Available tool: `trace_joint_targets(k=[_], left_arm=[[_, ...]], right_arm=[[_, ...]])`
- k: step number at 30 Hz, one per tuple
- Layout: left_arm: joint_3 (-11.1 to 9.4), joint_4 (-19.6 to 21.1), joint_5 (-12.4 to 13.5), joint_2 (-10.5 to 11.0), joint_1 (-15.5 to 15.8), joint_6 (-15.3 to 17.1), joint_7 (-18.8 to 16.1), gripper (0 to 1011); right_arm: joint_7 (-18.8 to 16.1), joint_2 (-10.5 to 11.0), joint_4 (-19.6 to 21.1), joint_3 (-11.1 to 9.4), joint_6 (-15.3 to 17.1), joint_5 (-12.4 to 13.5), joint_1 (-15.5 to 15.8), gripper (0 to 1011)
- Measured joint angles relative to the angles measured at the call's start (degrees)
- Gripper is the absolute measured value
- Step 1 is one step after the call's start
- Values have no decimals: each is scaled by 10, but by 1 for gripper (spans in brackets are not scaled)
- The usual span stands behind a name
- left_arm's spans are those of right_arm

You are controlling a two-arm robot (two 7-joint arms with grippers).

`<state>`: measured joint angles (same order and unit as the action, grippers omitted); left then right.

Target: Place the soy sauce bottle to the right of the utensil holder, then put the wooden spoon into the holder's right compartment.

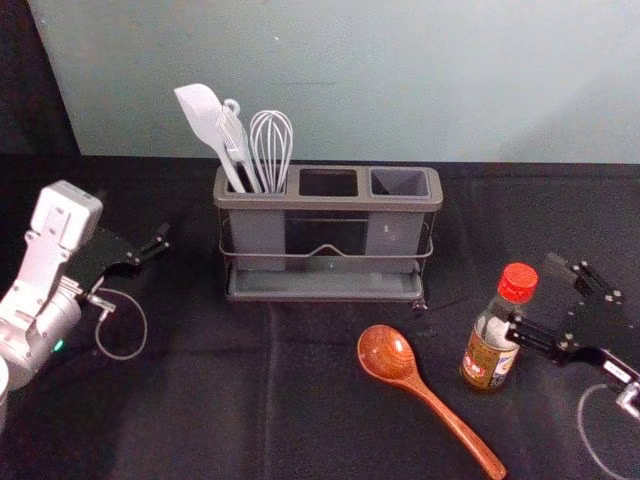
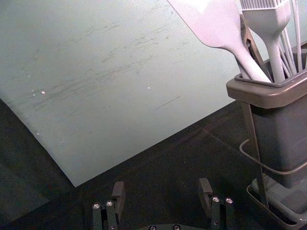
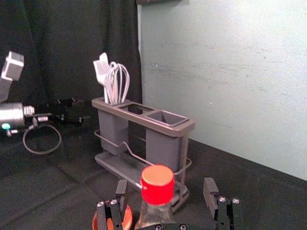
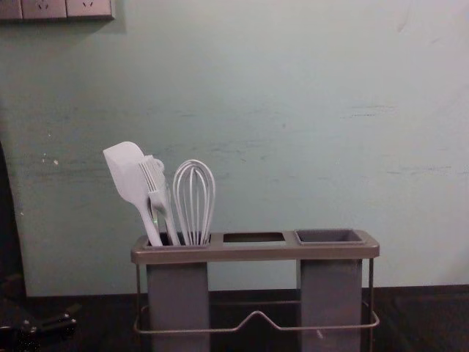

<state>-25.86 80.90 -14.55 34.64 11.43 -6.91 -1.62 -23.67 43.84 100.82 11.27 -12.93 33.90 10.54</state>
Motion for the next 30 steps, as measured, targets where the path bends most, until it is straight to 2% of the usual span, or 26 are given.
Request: trace_joint_targets(k=[6, 15, 20, 30], left_arm=[[0, 0, 0, 0, 0, 0, 0, 1005], [0, 0, 0, 0, 0, 0, 0, 1005], [0, 0, 0, 0, 0, 0, 0, 1005], [0, 0, 0, 0, 0, 0, 0, 1005]], right_arm=[[-13, -30, -20, 13, 2, 2, -27, 1002], [-20, -55, -34, 20, 13, -10, -44, 994], [-22, -63, -36, 19, 17, -23, -46, 907], [-30, -75, -32, 8, 19, -37, -41, 595]])
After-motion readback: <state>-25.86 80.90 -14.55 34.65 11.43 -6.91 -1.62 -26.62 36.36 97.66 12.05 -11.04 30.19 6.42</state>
